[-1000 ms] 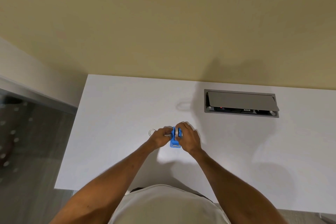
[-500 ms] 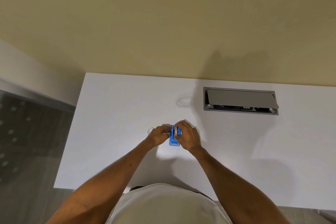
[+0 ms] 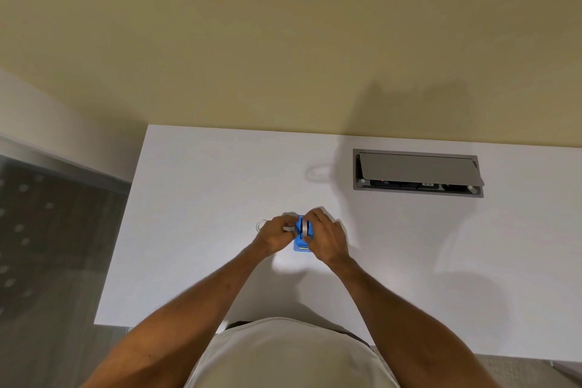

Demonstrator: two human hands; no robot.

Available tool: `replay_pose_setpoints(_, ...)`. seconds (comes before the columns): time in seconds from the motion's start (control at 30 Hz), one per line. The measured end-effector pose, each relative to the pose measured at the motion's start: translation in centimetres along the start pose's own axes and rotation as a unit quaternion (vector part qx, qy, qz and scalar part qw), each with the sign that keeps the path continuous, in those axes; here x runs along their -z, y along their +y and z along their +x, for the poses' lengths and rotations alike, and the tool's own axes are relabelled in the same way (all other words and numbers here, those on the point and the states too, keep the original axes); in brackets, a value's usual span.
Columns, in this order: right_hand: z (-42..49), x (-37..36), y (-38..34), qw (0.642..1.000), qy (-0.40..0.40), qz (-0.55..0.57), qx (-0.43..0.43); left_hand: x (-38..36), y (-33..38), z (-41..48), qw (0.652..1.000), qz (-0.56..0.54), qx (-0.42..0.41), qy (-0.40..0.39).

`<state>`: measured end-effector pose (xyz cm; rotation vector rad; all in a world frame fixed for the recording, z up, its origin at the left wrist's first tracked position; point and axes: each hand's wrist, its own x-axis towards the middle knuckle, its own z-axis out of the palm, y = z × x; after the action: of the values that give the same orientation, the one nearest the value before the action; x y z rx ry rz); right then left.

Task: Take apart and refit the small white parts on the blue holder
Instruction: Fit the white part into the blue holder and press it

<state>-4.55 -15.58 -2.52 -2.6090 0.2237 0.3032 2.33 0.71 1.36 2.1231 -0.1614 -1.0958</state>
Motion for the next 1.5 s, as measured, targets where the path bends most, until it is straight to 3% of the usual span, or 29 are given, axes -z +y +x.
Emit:
replay_pose_setpoints(0.57,-0.5,1.0,1.0,0.998,0.043,0.021,0.03,-1.6,0.6,0.7,0.993,0.106,-0.035,0.032)
replay_pose_setpoints(1.07,0.4,1.1,0.7,0.987,0.067,-0.123,0.072,-2.6,0.0,1.3,0.984,0.156,-0.054,0.063)
replay_pose_setpoints(1.5,1.0,1.1,0.8,0.994,0.084,-0.056,0.052,-3.1,-1.3,1.6,0.983,0.155,-0.073,0.068)
